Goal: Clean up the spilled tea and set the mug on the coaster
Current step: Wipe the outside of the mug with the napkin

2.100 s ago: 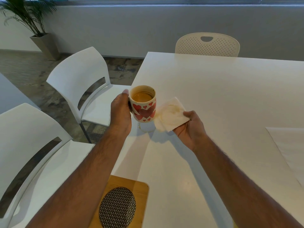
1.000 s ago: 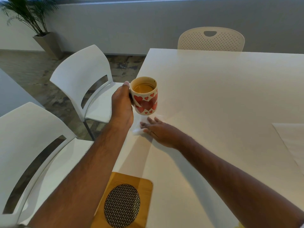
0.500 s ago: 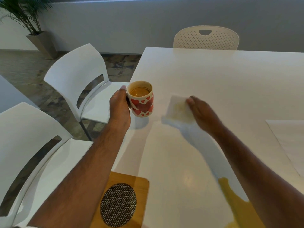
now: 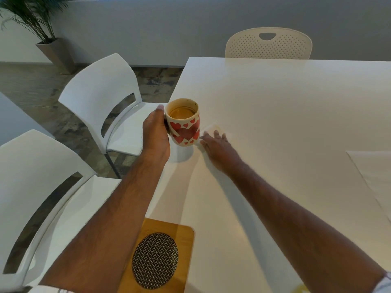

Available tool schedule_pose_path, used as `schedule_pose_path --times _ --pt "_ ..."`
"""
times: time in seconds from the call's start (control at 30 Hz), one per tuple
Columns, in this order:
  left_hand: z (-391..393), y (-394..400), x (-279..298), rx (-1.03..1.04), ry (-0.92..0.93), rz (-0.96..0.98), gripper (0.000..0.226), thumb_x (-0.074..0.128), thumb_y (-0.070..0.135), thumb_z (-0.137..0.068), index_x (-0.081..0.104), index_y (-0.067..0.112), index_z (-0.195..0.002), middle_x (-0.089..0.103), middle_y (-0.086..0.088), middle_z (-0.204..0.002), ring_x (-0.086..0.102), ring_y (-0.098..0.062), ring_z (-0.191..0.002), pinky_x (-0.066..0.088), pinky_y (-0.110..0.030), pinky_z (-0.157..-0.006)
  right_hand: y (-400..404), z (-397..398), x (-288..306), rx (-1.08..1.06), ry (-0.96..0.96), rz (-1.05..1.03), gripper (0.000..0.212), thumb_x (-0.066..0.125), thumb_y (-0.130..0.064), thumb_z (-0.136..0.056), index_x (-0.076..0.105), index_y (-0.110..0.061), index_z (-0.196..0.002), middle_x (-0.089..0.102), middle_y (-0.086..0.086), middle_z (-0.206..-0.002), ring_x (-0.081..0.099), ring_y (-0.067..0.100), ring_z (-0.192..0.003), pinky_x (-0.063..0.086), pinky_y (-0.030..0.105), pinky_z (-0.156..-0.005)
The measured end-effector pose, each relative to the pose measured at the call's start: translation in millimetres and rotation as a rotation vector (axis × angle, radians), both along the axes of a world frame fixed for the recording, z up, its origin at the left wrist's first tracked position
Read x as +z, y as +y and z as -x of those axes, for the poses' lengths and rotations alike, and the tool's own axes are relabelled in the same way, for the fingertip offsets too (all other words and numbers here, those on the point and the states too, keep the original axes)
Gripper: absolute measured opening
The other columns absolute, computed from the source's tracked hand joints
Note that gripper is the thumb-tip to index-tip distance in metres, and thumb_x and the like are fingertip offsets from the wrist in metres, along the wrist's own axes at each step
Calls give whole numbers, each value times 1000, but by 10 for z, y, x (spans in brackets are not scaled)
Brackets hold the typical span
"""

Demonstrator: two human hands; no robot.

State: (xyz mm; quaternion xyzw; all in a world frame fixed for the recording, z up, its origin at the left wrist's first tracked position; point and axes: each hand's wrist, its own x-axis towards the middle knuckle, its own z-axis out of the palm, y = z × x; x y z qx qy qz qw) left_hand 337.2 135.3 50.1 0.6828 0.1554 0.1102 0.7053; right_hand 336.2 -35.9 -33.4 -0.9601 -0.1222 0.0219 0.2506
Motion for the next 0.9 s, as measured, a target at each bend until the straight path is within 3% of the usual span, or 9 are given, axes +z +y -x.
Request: schedule_pose_path --times 0.2,0.3,0.37,0.47,0.57,0.63,0.77,0.9 --pt "-46 -14 17 0 14 -20 25 48 48 -107 69 37 -98 77 10 -98 74 -14 -98 59 -40 -98 385 264 -19 223 -54 44 41 41 -26 -111 52 -17 -150 41 8 -162 25 36 -155 9 51 -126" --pt "-58 -1 -5 -15 14 -30 27 47 48 -107 70 36 -100 77 10 -98 74 -14 -98 59 -38 -96 316 463 101 317 -7 16 43 39 -24 -112 46 -20 -154 30 1 -168 11 24 -156 5 45 -125" --pt "-55 7 -34 -22 16 -35 27 47 50 -107 69 36 -100 77 11 -98 74 -14 -98 59 -37 -95 193 585 187 341 63 31 46 39 -26 -112 39 -27 -158 24 1 -170 11 23 -155 15 43 -123" --pt "-41 2 -87 -32 18 -16 28 46 48 -108 68 36 -98 76 10 -98 74 -15 -99 59 -36 -96 -12 738 273 367 135 66 44 41 -32 -111 41 -36 -156 33 1 -168 31 30 -154 37 48 -119" --pt "-33 -5 -154 -35 28 -5 28 46 48 -108 68 36 -96 76 10 -95 74 -16 -98 59 -38 -97 -268 864 390 340 218 36 39 36 -38 -112 52 -30 -148 60 6 -146 59 27 -130 50 42 -108" --pt "-18 1 -216 -45 43 0 29 47 50 -108 69 36 -95 77 10 -94 75 -16 -100 59 -39 -97 -440 936 457 324 241 -24 38 33 -43 -112 60 -25 -131 69 3 -126 66 21 -109 54 42 -98" --pt "2 17 -351 -57 88 39 28 49 51 -107 69 36 -93 77 12 -89 74 -18 -100 58 -40 -93 -768 1039 519 269 290 -197 33 34 -45 -112 58 -30 -95 65 -9 -90 59 9 -81 48 35 -76" --pt "44 -14 -439 -51 122 100 28 51 48 -107 69 33 -92 77 13 -84 73 -18 -100 56 -34 -81 -1044 1162 538 182 255 -370 40 35 -43 -112 54 -21 -85 55 -11 -77 50 7 -71 41 35 -68"
